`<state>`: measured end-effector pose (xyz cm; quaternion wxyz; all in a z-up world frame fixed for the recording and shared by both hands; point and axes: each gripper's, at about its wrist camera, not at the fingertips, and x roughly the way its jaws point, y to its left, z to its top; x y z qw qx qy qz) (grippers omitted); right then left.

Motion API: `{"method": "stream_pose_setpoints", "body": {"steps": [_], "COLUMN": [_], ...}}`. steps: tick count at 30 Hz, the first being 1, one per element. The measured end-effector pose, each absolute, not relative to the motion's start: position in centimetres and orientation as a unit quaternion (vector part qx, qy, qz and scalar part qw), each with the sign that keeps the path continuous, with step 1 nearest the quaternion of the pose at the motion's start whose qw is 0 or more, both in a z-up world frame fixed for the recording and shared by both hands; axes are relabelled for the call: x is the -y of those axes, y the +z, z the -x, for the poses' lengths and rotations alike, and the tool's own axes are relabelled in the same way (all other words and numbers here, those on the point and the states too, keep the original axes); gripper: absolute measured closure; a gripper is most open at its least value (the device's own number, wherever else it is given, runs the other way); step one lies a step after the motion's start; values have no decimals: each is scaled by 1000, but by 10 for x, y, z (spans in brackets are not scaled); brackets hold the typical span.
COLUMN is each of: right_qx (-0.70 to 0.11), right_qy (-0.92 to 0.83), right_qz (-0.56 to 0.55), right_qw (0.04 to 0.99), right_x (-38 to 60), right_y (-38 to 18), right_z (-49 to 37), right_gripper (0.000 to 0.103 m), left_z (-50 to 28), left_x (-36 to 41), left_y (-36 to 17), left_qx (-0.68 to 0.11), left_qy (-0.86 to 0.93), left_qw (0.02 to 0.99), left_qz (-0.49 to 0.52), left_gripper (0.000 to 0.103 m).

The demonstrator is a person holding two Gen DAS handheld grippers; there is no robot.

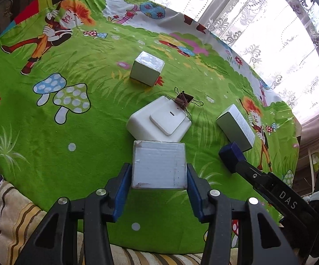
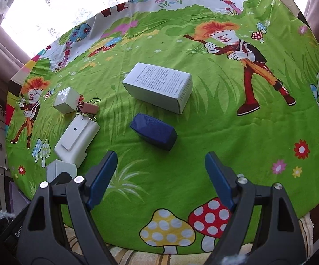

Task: Organize rigid objects
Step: 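Grasp white cube with left tool while right tool grasps dark blue box, then carry white cube and dark blue box into the purple box and open both tools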

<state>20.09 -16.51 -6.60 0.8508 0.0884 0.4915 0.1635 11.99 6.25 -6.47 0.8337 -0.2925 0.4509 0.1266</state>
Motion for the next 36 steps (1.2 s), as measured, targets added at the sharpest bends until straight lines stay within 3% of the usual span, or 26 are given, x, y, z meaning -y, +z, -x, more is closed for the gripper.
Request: {"method": "stream_pose_setpoints", "body": {"steps": [14, 15, 17, 19, 36], "right_qx": [-533, -535, -532, -530, -489], "right_qy": [72, 70, 68, 71, 152], "right_qz": [-162, -163, -154, -152, -86], "right_qw": [827, 826, 830, 831, 855], "right_x": [144, 144, 144, 146, 135], "right_y": [-81, -84, -82, -82, -60], "right_z": [-241, -242, -242, -242, -180], "right_gripper": [20, 22, 38, 45, 45], "left_z": [-108, -108, -108, -107, -77], "left_x": [-82, -83, -84, -83, -91], "left_y": [-69, -69, -70, -69, -51], "left_qx": [-423, -422, -421, -419, -384], "left_qy": [144, 144, 144, 141, 151], "left_qw": [838, 838, 838, 839, 851], "left_qz": [312, 314, 317, 317, 324], "left_gripper": [54, 54, 54, 54, 54]}}
